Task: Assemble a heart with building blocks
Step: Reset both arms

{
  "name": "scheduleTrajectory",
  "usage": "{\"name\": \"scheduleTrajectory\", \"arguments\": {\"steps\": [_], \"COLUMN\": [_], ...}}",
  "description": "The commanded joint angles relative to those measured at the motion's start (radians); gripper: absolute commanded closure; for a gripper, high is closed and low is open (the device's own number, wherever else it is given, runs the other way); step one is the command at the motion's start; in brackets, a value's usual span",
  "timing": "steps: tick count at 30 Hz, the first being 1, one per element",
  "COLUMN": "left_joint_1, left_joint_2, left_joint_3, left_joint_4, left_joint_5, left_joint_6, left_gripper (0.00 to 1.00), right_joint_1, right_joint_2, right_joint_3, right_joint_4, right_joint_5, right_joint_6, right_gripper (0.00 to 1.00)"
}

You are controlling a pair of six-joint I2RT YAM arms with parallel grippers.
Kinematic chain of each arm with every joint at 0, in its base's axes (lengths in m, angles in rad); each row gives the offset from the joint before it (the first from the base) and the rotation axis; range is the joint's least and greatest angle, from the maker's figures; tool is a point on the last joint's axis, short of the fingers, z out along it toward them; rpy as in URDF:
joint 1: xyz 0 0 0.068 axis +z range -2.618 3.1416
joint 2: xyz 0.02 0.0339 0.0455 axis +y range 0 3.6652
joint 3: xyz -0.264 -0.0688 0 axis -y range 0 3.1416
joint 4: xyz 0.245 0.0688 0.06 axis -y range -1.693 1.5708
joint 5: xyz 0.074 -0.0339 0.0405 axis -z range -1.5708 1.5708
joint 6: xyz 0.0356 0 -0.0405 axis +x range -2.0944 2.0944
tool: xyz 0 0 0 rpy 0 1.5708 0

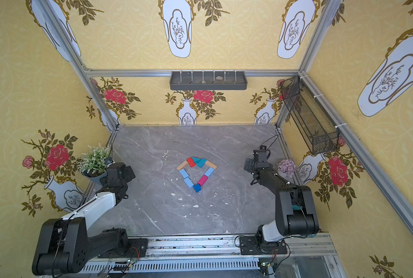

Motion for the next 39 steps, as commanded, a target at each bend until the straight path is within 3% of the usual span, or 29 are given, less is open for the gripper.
{"name": "scheduleTrajectory", "arguments": {"steps": [1,4,6,10,12,14,17,19,21,22,24,25,27,30,39], "left_joint_1": [0.022,0.048,0.085,0.092,0.096,0.099,0.097,0.096,0.085,0.077,0.073,0.072,0.073,0.072,0.074], "left_joint_2": [0.037,0.071,0.105,0.136,0.148,0.150,0.194,0.190,0.180,0.184,0.178,0.184,0.180,0.181,0.180], "left_joint_3": [-0.011,-0.020,-0.040,-0.039,-0.036,-0.058,-0.126,-0.126,-0.124,-0.130,-0.130,-0.127,-0.128,-0.128,-0.127], "left_joint_4": [0.221,0.315,0.388,0.420,0.425,0.460,0.638,0.626,0.601,0.621,0.618,0.620,0.618,0.620,0.616], "left_joint_5": [0.099,0.153,0.257,0.365,0.389,0.424,0.449,0.439,0.416,0.385,0.363,0.361,0.364,0.364,0.370], "left_joint_6": [0.102,0.160,0.168,0.204,0.209,0.217,0.235,0.232,0.236,0.234,0.228,0.228,0.228,0.230,0.230], "left_gripper": [0.03,0.02,0.02,0.00,0.01,0.01,0.01,0.01,0.01,0.01,0.01,0.01,0.01,0.01,0.01], "right_joint_1": [-0.053,-0.093,-0.095,-0.097,-0.108,-0.162,-0.260,-0.260,-0.237,-0.234,-0.239,-0.235,-0.235,-0.181,-0.183], "right_joint_2": [0.013,0.016,-0.014,-0.150,-0.198,-0.204,-0.125,-0.048,-0.081,-0.092,-0.047,-0.049,-0.089,-0.055,-0.050], "right_joint_3": [-0.036,-0.035,-0.045,-0.135,-0.212,-0.278,-0.333,-0.357,-0.365,-0.432,-0.594,-0.614,-0.512,-0.469,-0.475], "right_joint_4": [0.356,0.364,0.317,0.226,0.268,0.372,0.589,0.720,0.685,0.795,1.157,1.181,0.924,0.881,0.904], "right_joint_5": [-0.136,-0.216,-0.211,-0.209,-0.202,-0.226,-0.362,-0.414,-0.401,-0.403,-0.361,-0.350,-0.329,-0.259,-0.263], "right_joint_6": [-0.101,-0.127,-0.138,-0.162,-0.178,-0.133,-0.033,-0.047,-0.077,-0.080,-0.055,-0.054,-0.056,-0.074,-0.074], "right_gripper": [0.01,0.02,0.03,0.06,0.05,0.04,0.03,0.08,0.12,0.02,0.02,0.02,0.03,0.02,0.03]}}
